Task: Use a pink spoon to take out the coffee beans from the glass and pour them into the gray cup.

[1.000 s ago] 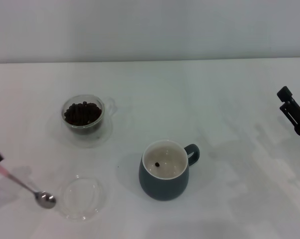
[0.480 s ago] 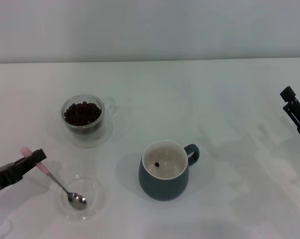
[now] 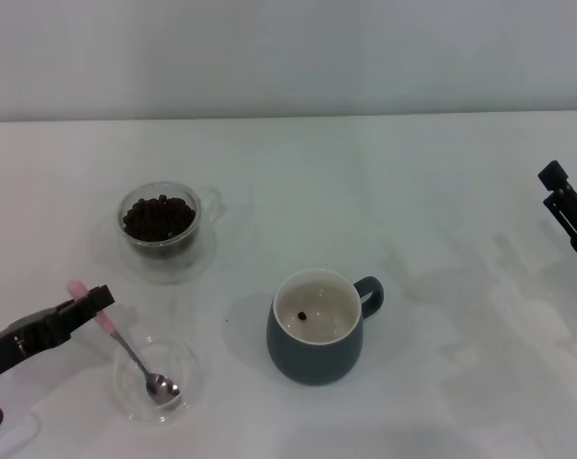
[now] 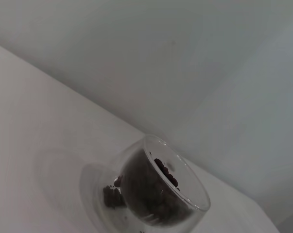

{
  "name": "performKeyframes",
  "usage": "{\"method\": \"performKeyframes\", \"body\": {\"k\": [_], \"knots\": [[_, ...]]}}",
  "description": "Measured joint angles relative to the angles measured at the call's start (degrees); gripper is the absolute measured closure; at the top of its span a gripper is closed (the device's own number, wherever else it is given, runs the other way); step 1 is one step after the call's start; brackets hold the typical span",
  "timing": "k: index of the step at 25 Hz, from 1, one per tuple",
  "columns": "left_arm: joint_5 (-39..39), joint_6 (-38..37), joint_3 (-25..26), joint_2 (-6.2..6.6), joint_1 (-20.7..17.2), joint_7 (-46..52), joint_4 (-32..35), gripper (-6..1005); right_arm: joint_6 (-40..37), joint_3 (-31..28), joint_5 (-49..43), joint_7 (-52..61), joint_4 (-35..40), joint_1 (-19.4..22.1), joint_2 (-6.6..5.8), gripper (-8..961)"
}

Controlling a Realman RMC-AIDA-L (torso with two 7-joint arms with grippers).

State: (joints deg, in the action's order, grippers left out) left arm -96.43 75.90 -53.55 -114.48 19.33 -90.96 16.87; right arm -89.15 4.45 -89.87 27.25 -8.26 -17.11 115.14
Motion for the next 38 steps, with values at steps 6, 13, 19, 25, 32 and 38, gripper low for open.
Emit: {"method": "performKeyframes", "body": {"k": [6, 13, 19, 25, 32, 38], "knots": [[0.0, -2.1, 0.0, -0.05, 0.3, 1.4, 0.0, 799, 0.1, -0.4, 0.1, 0.2, 0.0, -0.2, 0.06, 161], [-1.0, -5.7, 0.8, -0.74, 0.4, 1.9, 0.4, 665, 0.1, -0.8, 0.1, 0.8, 0.0, -0.7, 0.09, 161], [-1.2, -6.9, 5.7, -0.54, -0.3, 0.1, 0.5, 431, 0.2, -1.0, 0.1, 0.9, 0.0, -0.7, 0.09, 161], [-1.3, -13.5, 13.5, -1.2, -1.2, -11.1, 1.2, 118, 1.6, -2.2, 0.1, 0.6, 0.0, -0.7, 0.09, 161], [-8.4, -13.7, 28.0, -4.67, -1.3, -52.4, -3.0, 124, 4.8, -2.4, 0.1, -0.4, 0.1, -0.7, 0.09, 161], [-17.4, -8.6, 28.5, -4.77, 1.1, -70.4, -9.4, 123, 7.6, -5.9, 0.3, -6.9, -1.1, -0.7, 0.17, 160]]}}
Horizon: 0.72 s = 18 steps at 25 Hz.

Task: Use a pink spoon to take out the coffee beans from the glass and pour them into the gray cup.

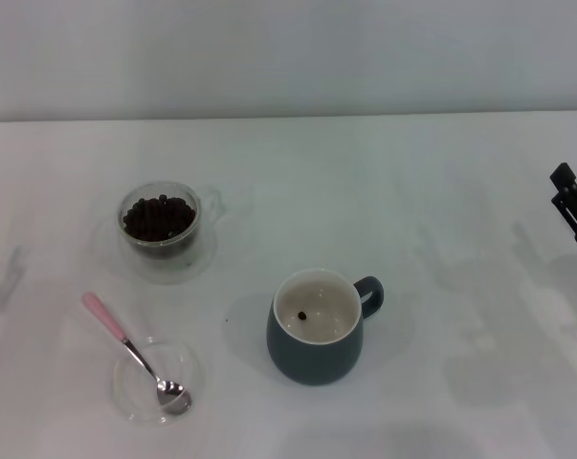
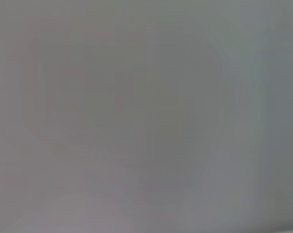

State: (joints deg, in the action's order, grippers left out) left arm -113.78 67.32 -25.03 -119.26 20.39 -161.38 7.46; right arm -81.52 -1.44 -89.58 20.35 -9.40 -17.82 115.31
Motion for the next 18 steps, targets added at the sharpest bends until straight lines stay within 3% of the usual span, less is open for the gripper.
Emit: {"method": "performKeyframes", "body": {"k": [6, 18], "knots": [[-0.1, -1.0, -0.2, 0.16, 3.1, 1.8, -2.2, 124, 1.7, -1.8, 0.0, -1.1, 0.0, -0.8, 0.0, 160], [-0.7, -1.1, 0.4, 0.07, 4.1, 3.3, -2.8, 123, 5.4, -2.3, 0.0, -0.6, -0.3, -1.5, 0.0, 160]]}}
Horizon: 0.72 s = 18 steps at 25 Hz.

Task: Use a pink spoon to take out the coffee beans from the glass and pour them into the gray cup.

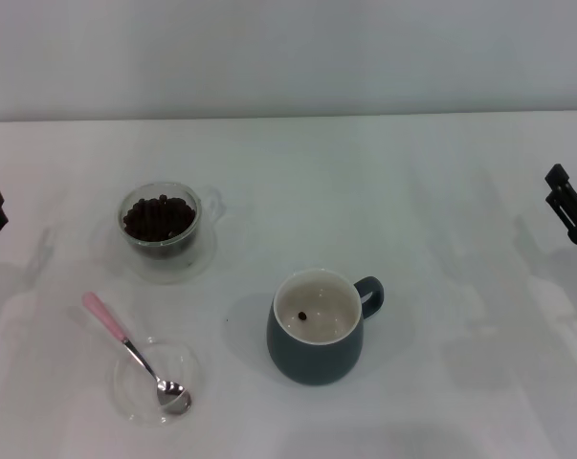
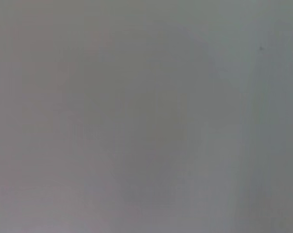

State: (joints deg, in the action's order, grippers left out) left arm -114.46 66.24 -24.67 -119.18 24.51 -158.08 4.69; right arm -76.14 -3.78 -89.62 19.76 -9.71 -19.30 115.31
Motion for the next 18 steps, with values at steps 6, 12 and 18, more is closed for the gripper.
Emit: {"method": "performKeyframes", "body": {"k": [6, 12, 18], "knots": [[0.5, 0.0, -0.4, 0.17, 0.1, 0.0, -0.1, 124, 0.6, 0.0, 0.0, -0.6, -0.5, -0.1, 0.01, 160], [0.4, 0.5, -0.1, 0.15, -0.2, 0.2, -0.3, 124, 0.5, 0.0, -0.2, -1.2, -0.8, -0.3, 0.0, 160], [-0.2, 0.6, 0.0, -0.05, -0.5, 0.2, -0.4, 123, 0.0, 0.0, -0.3, -1.3, -1.0, -0.2, 0.0, 159]]}}
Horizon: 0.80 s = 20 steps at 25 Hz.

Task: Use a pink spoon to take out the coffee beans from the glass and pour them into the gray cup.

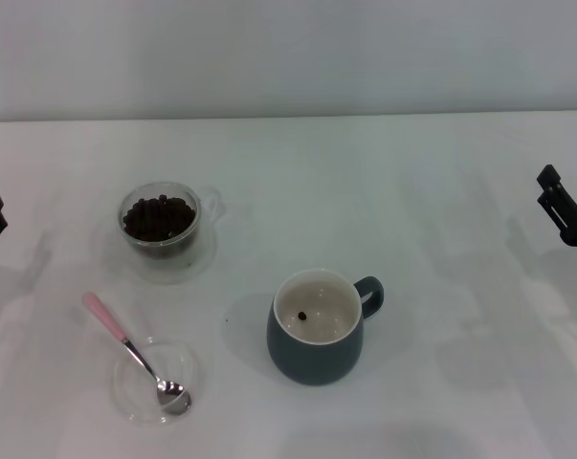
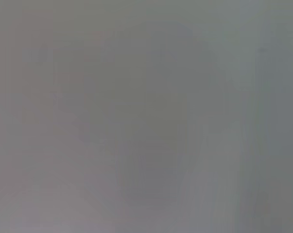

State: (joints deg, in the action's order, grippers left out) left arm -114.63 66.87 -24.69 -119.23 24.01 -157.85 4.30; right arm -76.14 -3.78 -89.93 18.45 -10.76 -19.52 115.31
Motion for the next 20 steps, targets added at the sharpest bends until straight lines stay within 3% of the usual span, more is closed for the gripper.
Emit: {"method": "performKeyframes", "body": {"k": [20], "knots": [[-1.6, 0.9, 0.0, -0.07, -0.3, 0.1, -1.1, 124, -1.7, -0.7, 0.9, -0.1, -1.1, 0.0, 0.0, 159]]}}
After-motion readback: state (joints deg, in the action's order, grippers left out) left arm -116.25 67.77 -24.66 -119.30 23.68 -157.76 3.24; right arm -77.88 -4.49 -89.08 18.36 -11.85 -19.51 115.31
